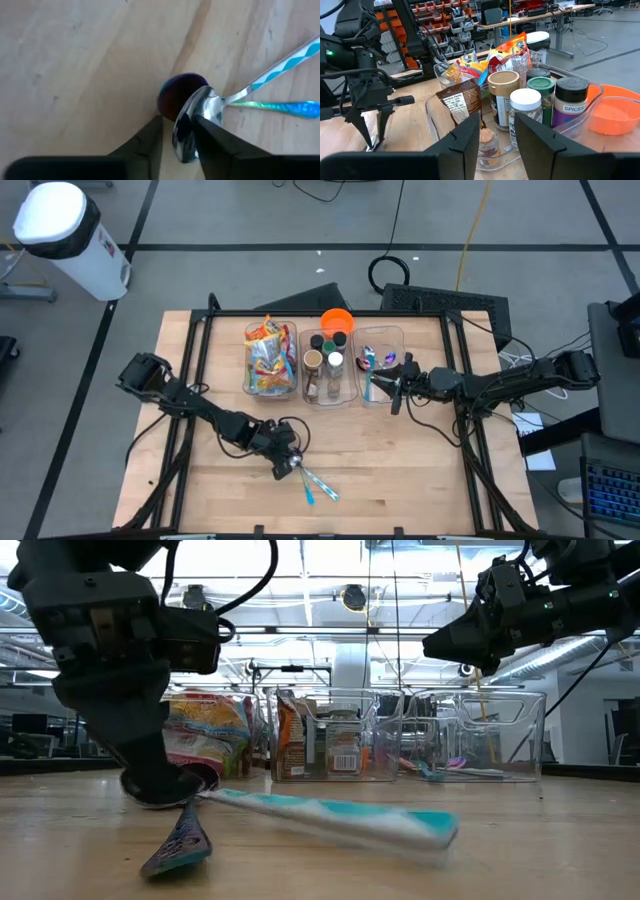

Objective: Pick & Place Food Item
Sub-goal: Put the patterned spoon into the right transparent bin

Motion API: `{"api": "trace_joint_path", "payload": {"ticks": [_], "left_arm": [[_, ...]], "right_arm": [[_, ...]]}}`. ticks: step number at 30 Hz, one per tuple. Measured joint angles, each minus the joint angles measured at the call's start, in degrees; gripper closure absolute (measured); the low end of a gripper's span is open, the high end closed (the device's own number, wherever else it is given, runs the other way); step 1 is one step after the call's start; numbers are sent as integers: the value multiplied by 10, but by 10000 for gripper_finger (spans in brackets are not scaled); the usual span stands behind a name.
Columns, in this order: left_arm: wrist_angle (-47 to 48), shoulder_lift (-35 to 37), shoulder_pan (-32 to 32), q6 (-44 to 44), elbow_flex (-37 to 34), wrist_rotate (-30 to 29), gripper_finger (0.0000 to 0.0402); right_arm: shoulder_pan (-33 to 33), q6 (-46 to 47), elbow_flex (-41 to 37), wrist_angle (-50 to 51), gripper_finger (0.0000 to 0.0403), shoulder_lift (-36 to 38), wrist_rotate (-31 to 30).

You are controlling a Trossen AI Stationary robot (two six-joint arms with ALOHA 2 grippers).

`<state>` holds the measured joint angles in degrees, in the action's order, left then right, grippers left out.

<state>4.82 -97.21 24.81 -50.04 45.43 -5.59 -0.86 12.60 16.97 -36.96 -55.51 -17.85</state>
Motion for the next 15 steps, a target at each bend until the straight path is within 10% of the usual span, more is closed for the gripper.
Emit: {"api": "trace_joint_path", "payload": {"ticks": [8,15], "left_arm": [[-9,10,0,24,1,15,391],[14,70,13,59,0,-6,395]], "right_arm": [[0,0,0,0,289,0,0],[0,0,0,0,289,0,0]]}}
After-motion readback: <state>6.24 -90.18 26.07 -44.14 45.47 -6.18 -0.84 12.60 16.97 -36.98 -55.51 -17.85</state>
